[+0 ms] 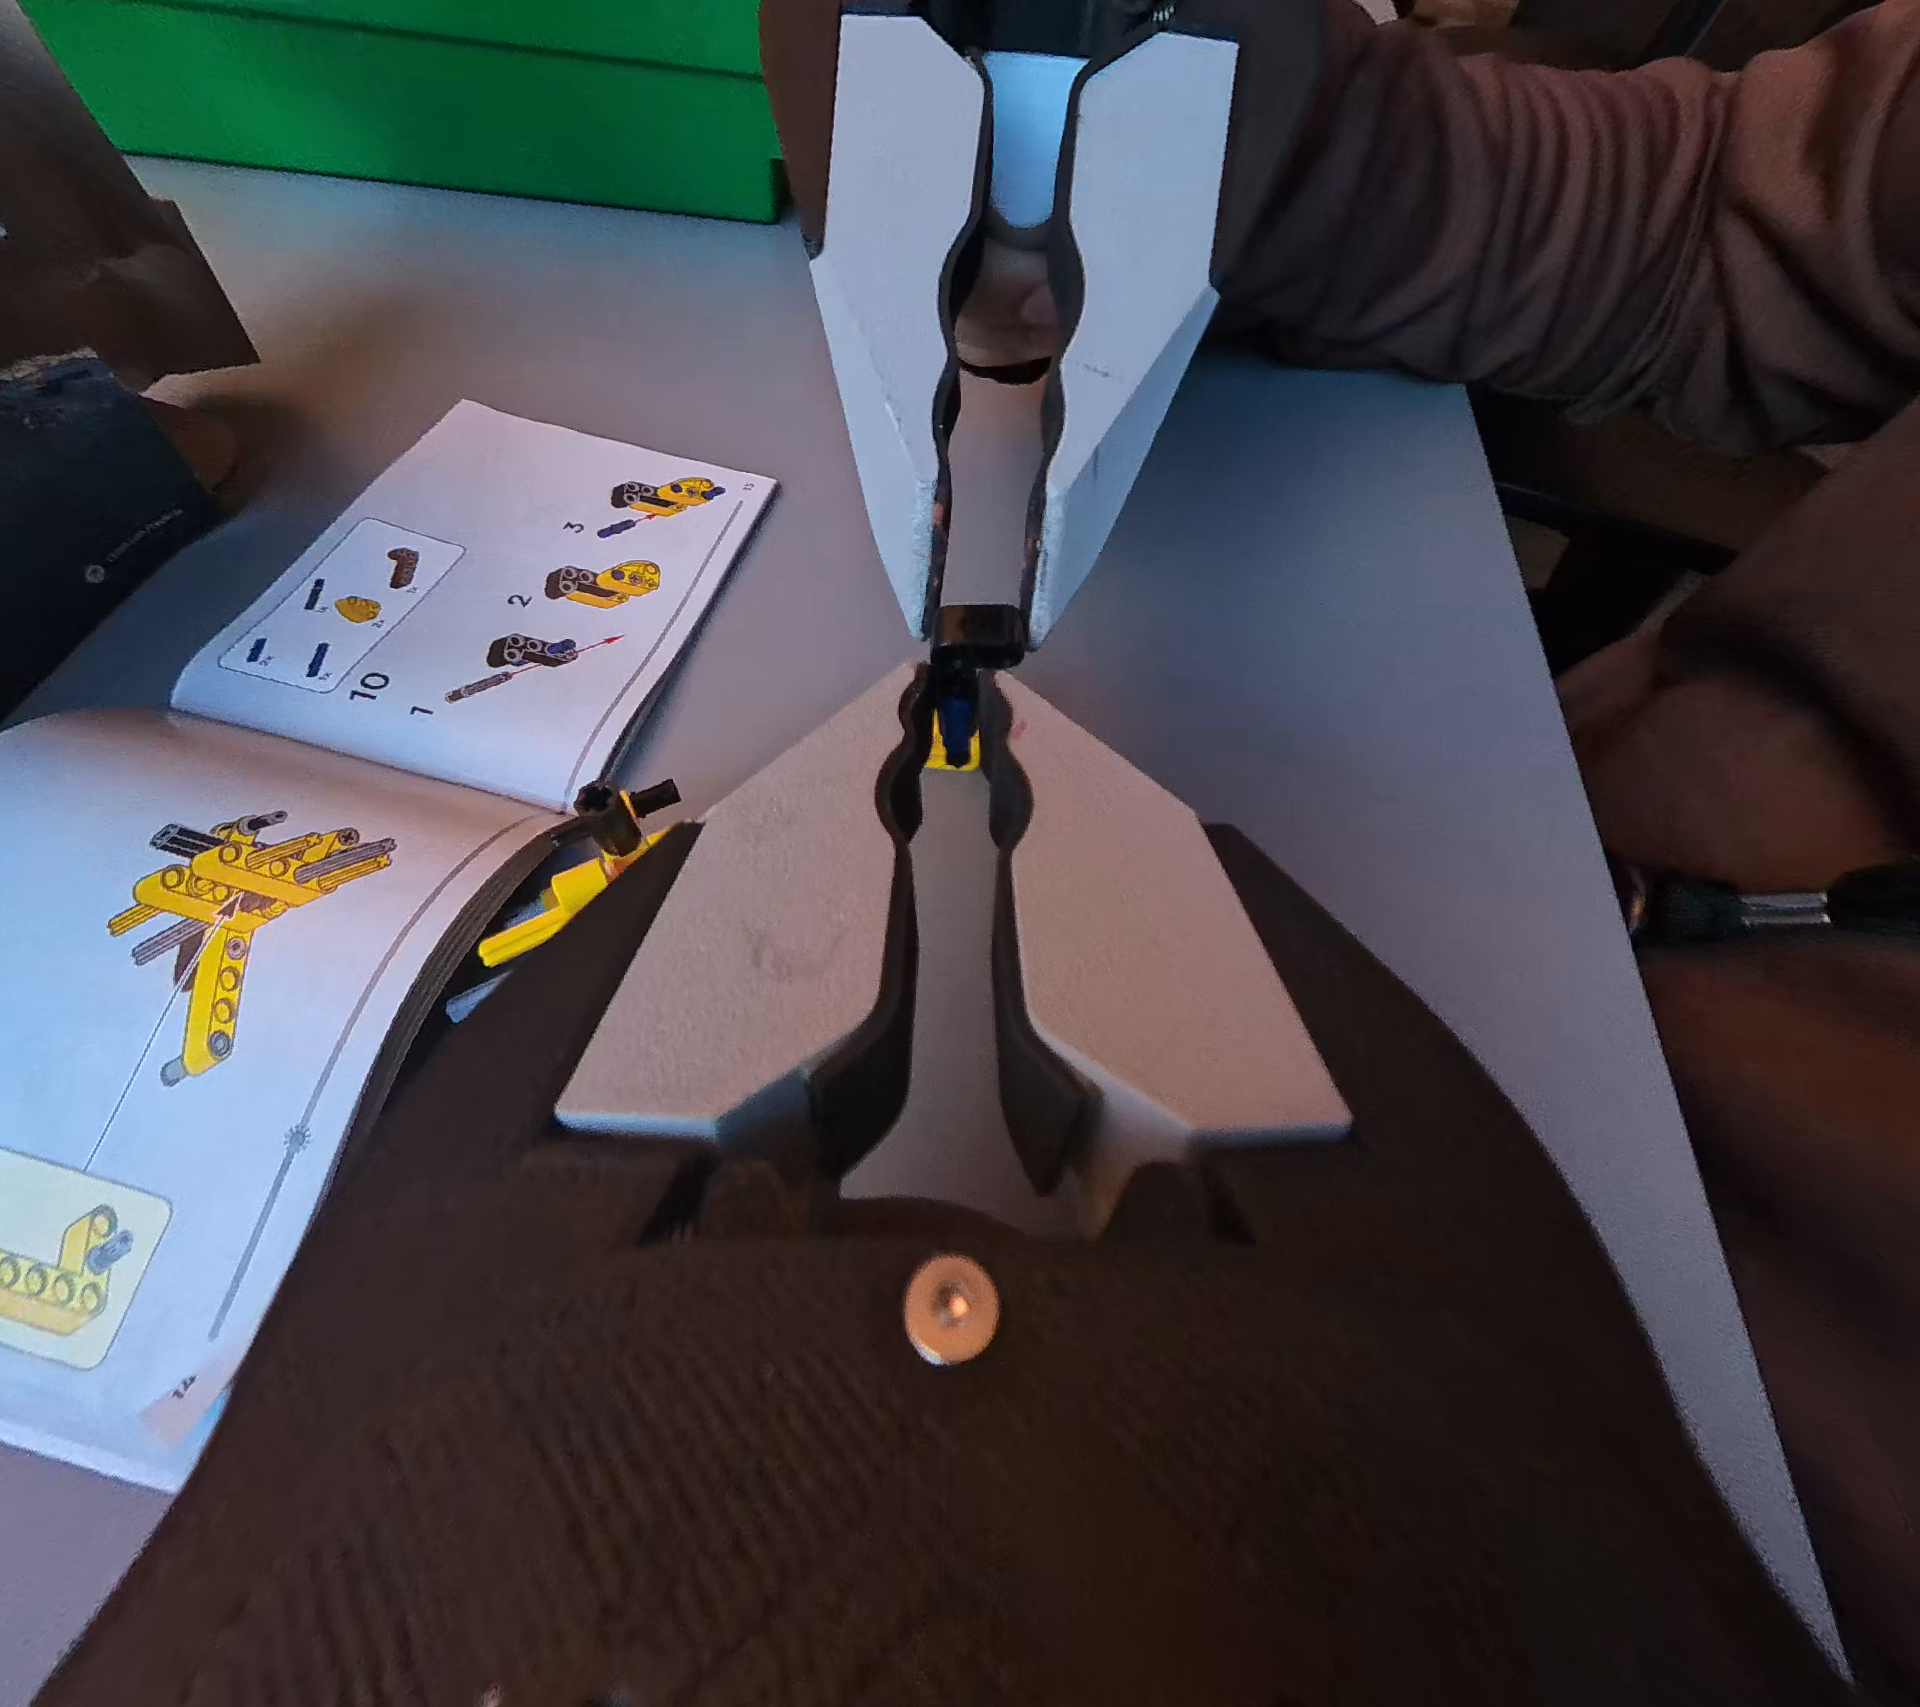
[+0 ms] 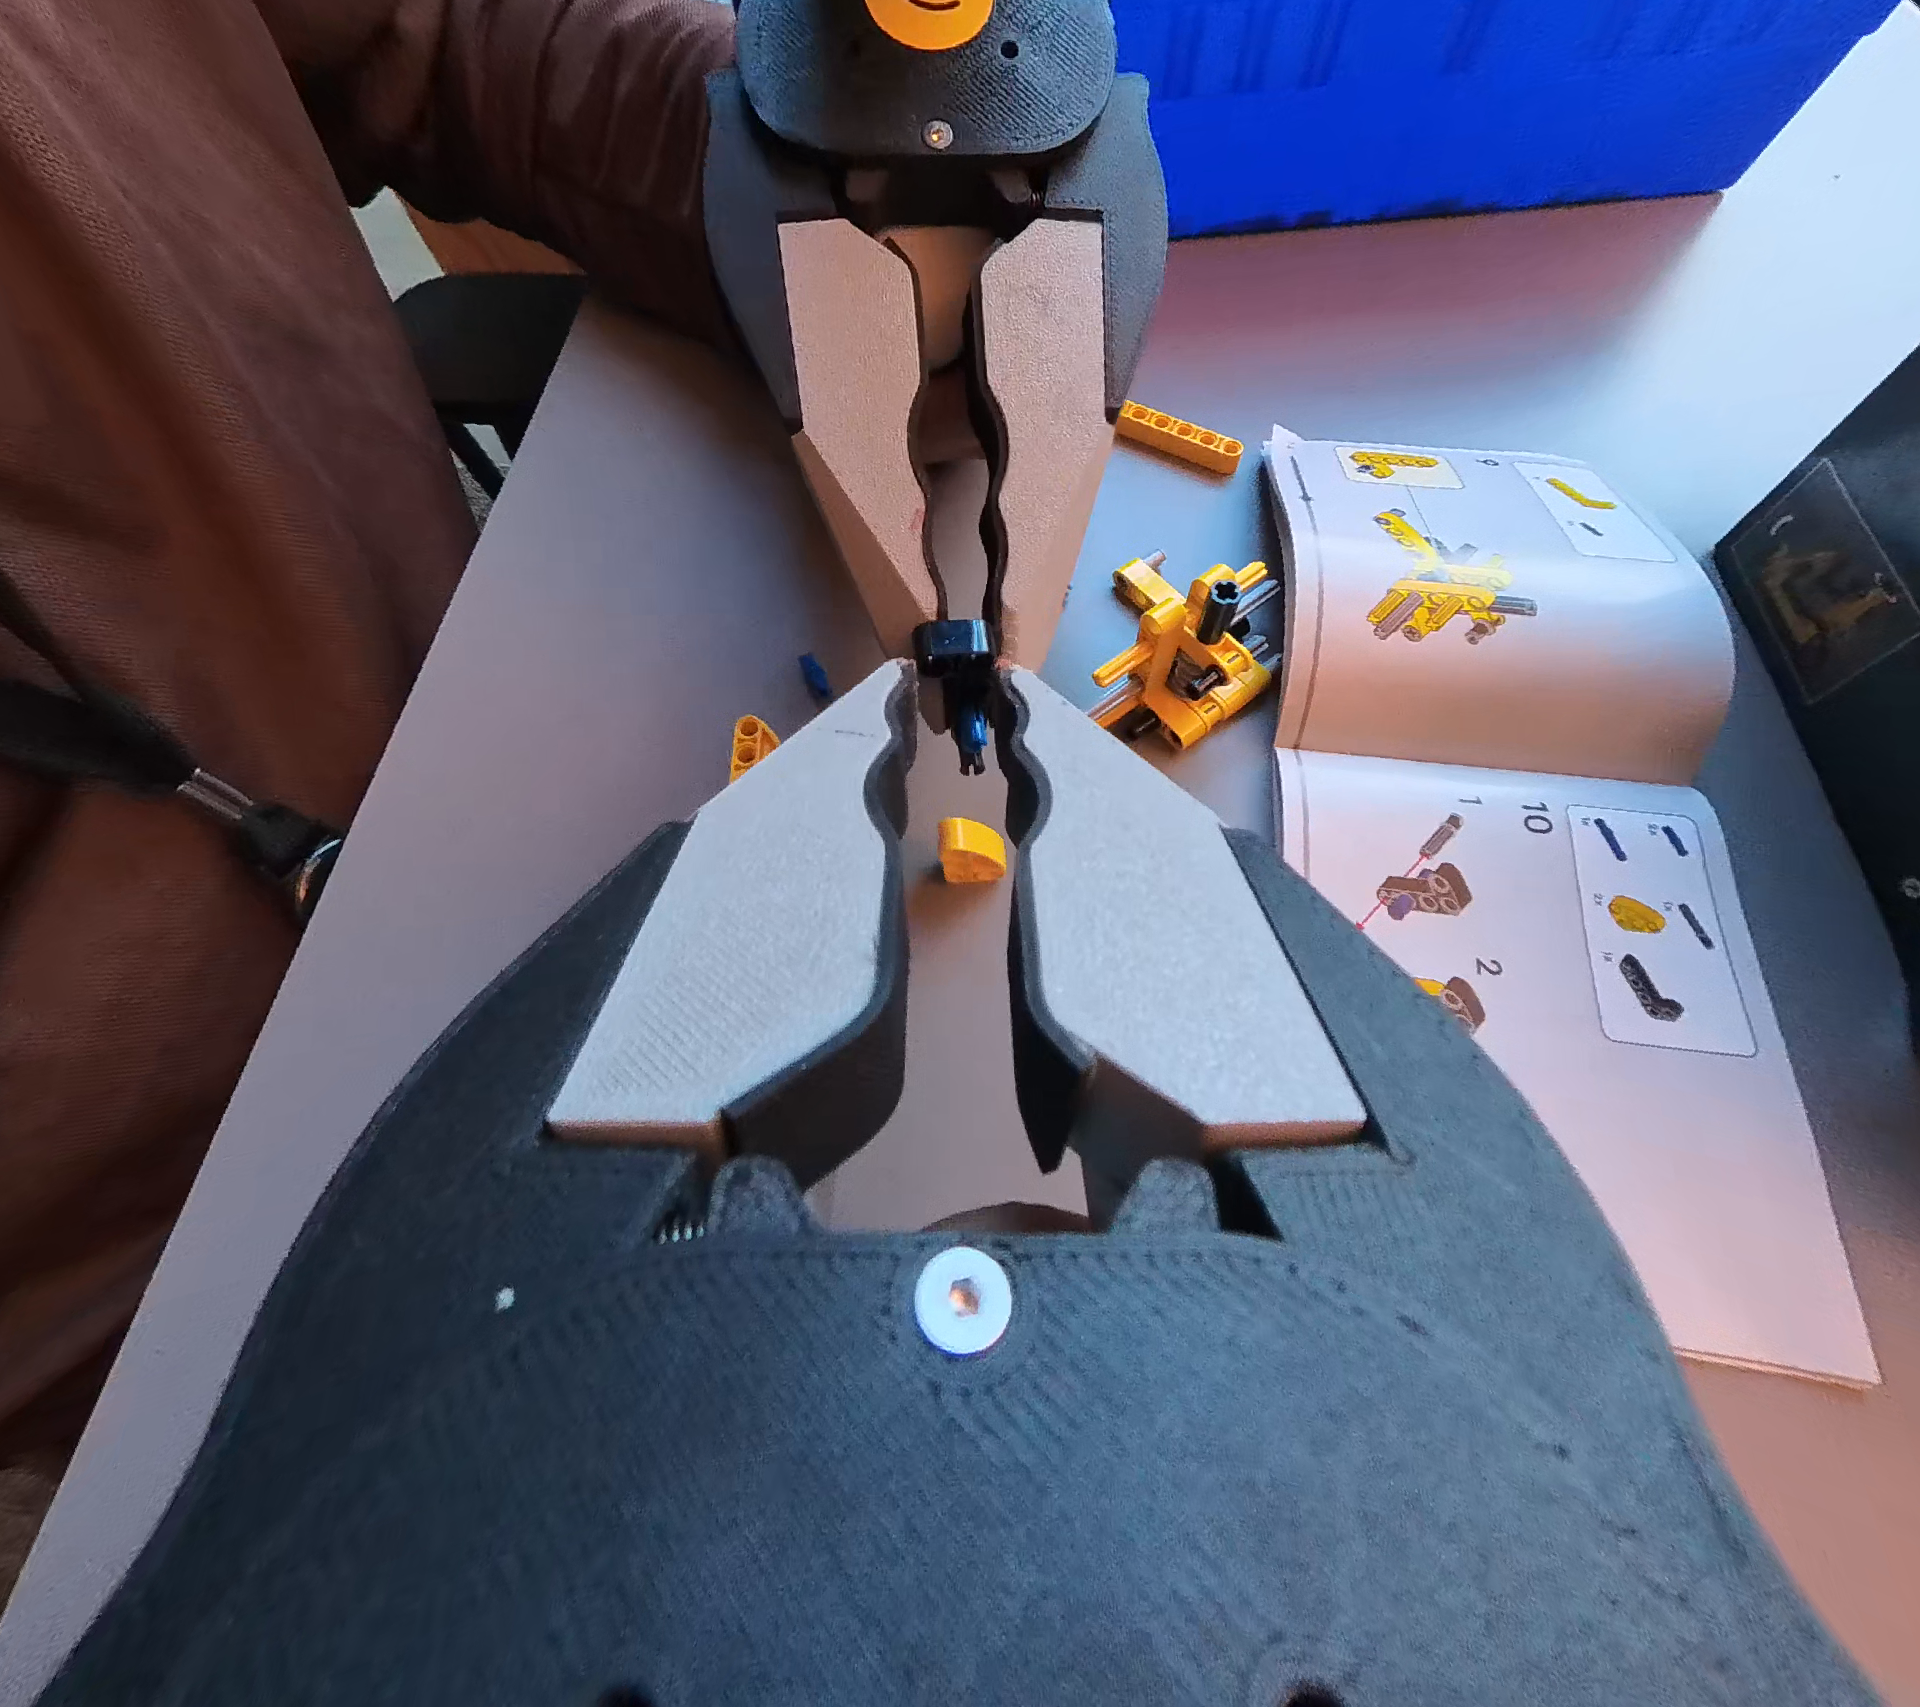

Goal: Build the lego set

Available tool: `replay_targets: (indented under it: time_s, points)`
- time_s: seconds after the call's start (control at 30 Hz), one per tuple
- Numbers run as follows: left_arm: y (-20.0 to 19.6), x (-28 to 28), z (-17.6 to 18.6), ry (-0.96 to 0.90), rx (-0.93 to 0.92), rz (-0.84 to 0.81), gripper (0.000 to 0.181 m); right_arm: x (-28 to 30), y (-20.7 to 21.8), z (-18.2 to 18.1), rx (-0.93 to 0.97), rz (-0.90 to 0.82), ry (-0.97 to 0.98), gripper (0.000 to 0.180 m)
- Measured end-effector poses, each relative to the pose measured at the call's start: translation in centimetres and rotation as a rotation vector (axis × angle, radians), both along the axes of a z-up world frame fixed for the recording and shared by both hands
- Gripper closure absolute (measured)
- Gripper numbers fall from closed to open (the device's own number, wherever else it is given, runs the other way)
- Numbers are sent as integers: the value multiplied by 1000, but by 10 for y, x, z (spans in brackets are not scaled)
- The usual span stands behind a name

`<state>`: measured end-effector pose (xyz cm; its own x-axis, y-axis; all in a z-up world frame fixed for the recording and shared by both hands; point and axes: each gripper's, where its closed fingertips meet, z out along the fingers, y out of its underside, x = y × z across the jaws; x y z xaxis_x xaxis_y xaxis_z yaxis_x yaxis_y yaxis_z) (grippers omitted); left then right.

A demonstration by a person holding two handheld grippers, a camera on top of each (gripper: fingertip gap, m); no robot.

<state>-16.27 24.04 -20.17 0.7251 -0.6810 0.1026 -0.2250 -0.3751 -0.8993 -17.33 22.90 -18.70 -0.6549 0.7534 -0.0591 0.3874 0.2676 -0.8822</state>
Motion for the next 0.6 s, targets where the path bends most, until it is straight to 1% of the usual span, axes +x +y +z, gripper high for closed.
replay_targets:
  time_s: [0.3, 0.37, 0.43, 0.5, 0.6]
  points:
    - [1, -2, 4, -10, 22, 5, 176, 0, 2, -1, -11, -10, -10, 168]
    - [1, -3, 4, -8, 23, 6, 176, 1, 7, -1, 0, -23, -8, 160]
    - [2, -5, 2, -4, 20, 8, 176, 4, 12, -1, -9, -28, -13, 159]
    - [2, -5, 3, -13, 18, 5, 176, 8, 16, -10, 2, -29, -52, 155]
    - [1, -4, 8, -39, 37, -5, 176, 13, 16, -34, 74, -13, -129, 153]
